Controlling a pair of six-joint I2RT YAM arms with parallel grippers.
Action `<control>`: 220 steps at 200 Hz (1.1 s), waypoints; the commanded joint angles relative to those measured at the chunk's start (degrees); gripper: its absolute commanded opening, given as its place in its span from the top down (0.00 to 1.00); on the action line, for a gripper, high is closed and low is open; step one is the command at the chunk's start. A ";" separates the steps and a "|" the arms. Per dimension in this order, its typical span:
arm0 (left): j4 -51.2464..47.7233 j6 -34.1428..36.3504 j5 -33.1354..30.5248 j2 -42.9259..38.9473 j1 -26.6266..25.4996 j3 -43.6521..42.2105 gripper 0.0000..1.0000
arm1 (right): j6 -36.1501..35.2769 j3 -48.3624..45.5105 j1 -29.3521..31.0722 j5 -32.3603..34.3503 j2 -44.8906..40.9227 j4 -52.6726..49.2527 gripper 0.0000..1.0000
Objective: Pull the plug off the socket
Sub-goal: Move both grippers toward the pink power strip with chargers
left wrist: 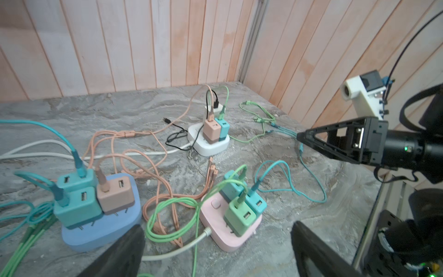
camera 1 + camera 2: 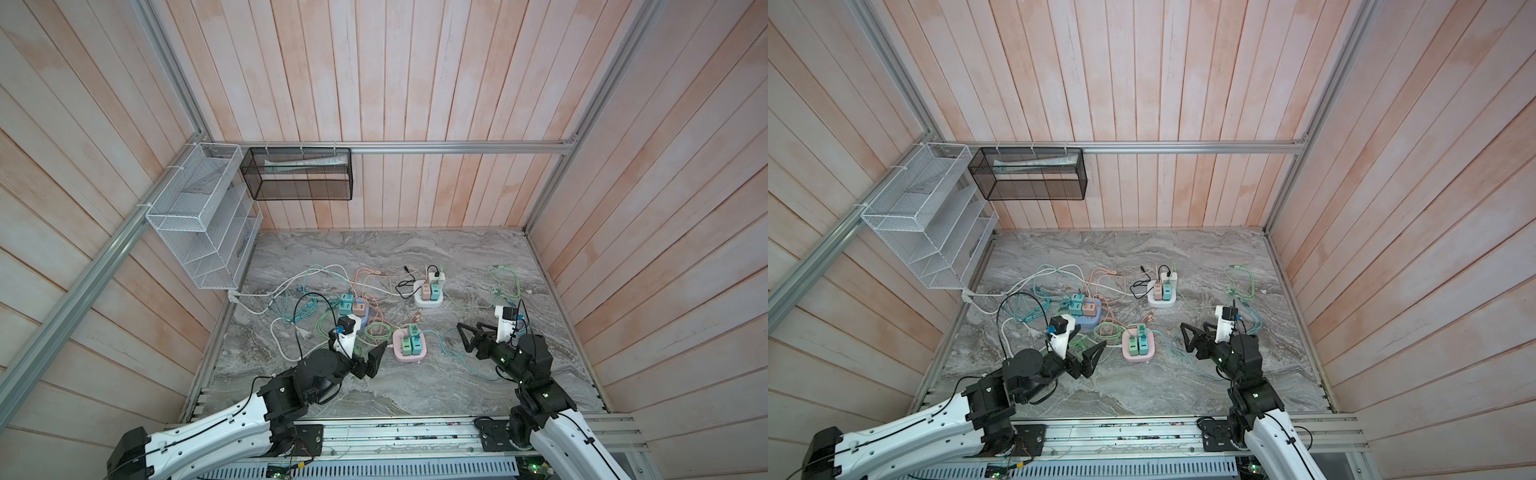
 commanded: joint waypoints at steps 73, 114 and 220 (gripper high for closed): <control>14.07 4.10 5.69 19.10 -2.66 -2.50 0.04 | 4.18 -2.57 18.56 10.32 2.40 0.47 0.16; 16.35 10.49 14.86 25.18 3.03 0.60 0.12 | 3.39 -1.30 19.54 7.26 14.49 9.21 0.15; 22.75 18.59 29.37 38.98 10.47 6.04 0.26 | 1.16 3.23 18.96 -2.32 31.07 20.03 0.17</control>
